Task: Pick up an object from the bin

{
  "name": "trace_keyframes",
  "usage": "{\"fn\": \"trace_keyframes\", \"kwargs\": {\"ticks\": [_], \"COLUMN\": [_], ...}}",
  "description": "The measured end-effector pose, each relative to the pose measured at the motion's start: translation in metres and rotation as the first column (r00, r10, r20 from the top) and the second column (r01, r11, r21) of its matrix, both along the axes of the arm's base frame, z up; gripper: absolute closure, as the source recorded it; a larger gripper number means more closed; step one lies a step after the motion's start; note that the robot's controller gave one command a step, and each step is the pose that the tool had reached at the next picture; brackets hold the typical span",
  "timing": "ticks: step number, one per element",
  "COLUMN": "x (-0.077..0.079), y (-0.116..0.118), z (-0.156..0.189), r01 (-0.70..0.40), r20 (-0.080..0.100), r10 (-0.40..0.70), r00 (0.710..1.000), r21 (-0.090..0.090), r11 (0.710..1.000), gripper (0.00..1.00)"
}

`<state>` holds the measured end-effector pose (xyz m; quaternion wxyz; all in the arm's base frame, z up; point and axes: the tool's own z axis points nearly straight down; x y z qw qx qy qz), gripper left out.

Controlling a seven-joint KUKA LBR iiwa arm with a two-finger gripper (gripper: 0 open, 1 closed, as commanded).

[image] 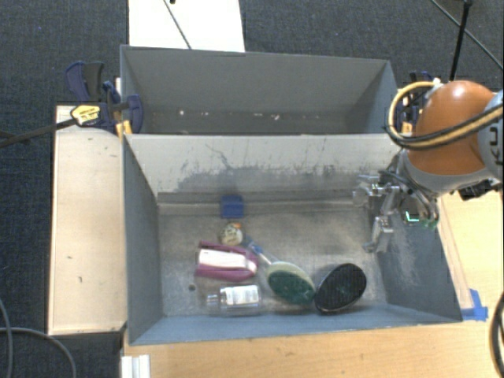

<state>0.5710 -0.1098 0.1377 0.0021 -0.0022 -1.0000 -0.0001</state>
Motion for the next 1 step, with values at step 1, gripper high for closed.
{"fn": "trace_keyframes", "kwargs": {"ticks": [1], "x": [-0.0516], "y": [0.0361], "z": [-0.0001], "r01": [-0.71], "r20": [0.005], "r10": [0.71], "r00": [0.704], "r21": [0.0], "r11": [0.704], "gripper": [0.0]}}
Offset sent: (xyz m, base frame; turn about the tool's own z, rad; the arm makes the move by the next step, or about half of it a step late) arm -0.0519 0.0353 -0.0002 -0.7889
